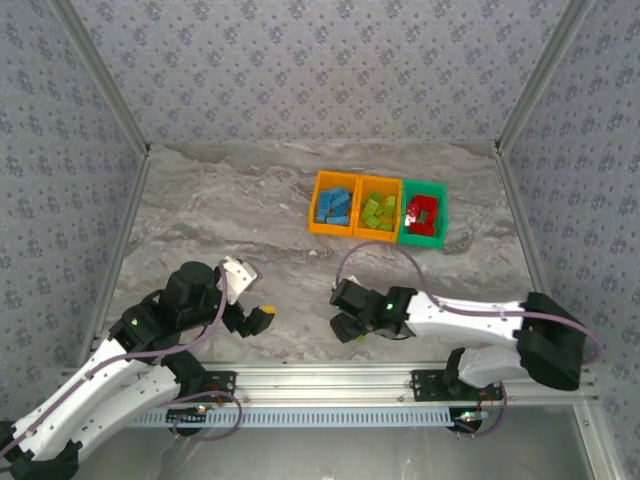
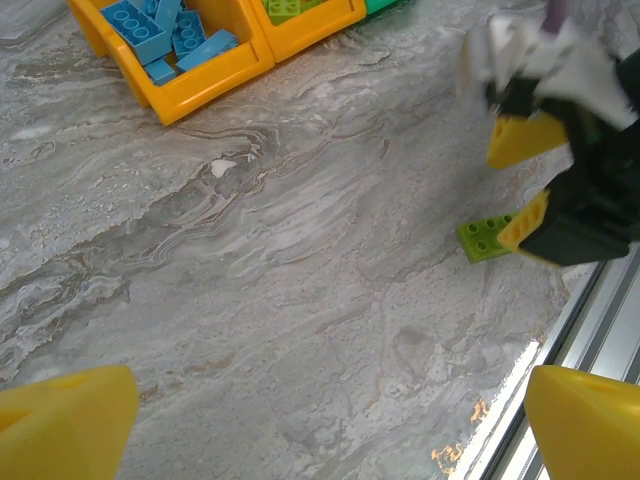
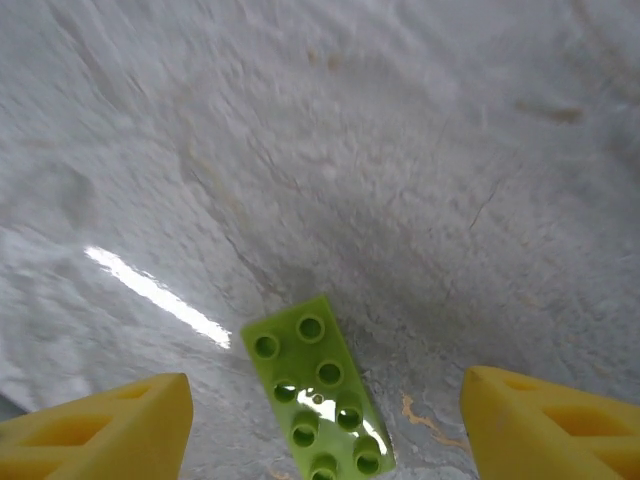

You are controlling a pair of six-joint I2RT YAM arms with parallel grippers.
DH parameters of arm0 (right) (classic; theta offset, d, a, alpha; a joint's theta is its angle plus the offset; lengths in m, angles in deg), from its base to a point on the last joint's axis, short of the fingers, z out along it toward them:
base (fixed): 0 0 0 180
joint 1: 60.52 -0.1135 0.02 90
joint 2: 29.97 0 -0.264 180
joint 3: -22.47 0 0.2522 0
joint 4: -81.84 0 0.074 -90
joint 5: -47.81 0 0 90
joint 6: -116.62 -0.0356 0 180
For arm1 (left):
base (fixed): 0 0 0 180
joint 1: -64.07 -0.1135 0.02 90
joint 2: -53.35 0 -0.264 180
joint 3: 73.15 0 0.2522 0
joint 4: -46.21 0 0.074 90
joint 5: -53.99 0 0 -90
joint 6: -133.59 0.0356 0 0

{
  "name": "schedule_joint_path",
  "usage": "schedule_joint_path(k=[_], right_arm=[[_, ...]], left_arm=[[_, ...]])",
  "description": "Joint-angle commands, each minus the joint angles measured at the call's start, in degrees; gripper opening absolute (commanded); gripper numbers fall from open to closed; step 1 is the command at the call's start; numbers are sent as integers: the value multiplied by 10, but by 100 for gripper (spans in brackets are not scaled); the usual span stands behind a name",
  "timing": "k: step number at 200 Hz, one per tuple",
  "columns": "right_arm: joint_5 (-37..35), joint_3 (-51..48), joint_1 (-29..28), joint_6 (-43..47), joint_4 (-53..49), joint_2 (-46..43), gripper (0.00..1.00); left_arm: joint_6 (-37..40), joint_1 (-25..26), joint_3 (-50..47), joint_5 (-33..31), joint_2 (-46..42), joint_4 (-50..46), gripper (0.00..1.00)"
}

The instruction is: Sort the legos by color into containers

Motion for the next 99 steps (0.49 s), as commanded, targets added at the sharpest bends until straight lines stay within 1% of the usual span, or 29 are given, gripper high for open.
schedule_joint_path(k=[1, 17, 44, 84, 99], right_arm=[[20, 1, -4, 14, 2, 44, 74], [30, -1, -4, 17, 16, 66, 72], [50, -8, -4, 13, 23, 89, 61], [29, -4, -11, -1, 1, 114, 41], [17, 4, -16, -1, -9, 118, 37]], left_arm=[[7, -3, 1, 25, 2, 8, 99], [8, -4, 1, 28, 4, 7, 99], [10, -3, 1, 27, 4, 7, 99], [11, -4, 1, 28, 3, 7, 99], [11, -4, 1, 28, 3, 7, 99]])
